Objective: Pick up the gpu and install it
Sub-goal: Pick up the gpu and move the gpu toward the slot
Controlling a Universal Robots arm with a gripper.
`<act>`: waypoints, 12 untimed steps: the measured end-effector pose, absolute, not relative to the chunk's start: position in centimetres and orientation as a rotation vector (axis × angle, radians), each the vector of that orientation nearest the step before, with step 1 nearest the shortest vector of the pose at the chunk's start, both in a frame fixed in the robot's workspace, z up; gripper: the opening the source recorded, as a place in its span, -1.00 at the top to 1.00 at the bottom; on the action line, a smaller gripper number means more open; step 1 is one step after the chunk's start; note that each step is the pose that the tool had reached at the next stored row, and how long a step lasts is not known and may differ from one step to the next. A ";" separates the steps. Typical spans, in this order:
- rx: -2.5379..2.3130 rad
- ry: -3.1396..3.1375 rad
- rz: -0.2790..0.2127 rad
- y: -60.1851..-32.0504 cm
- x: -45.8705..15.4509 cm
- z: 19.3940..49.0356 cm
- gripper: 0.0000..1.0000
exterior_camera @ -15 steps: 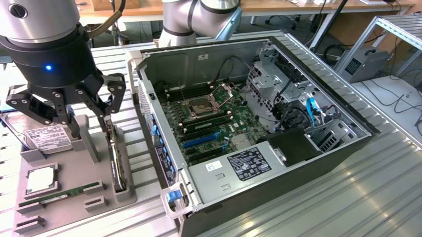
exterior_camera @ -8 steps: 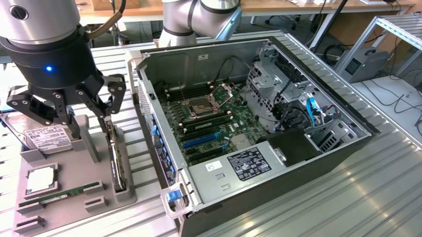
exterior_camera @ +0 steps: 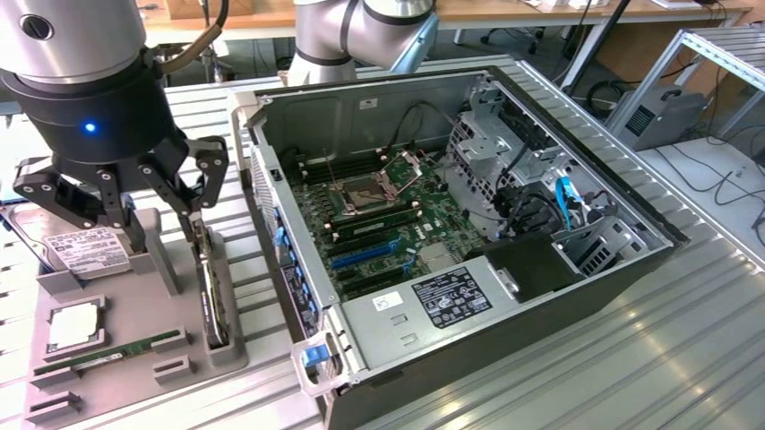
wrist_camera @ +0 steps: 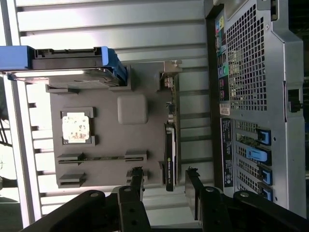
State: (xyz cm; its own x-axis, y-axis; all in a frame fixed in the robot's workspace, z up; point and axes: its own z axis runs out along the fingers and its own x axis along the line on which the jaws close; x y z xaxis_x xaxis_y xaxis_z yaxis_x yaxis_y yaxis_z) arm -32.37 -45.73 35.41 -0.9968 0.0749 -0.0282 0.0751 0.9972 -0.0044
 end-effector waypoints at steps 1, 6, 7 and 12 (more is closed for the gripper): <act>0.117 3.111 -0.009 -45.7 -32.4 35.4 0.04; 0.117 3.111 -0.009 -45.7 -32.4 35.3 0.04; 0.117 3.111 -0.009 -45.7 -32.4 35.3 0.04; 0.117 3.111 -0.009 -45.7 -32.4 35.2 0.04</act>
State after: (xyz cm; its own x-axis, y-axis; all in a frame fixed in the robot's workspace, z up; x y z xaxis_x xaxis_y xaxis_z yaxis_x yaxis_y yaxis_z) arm -32.37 -45.73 35.16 -0.9968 0.0749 -0.0282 0.0751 0.9972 -0.0044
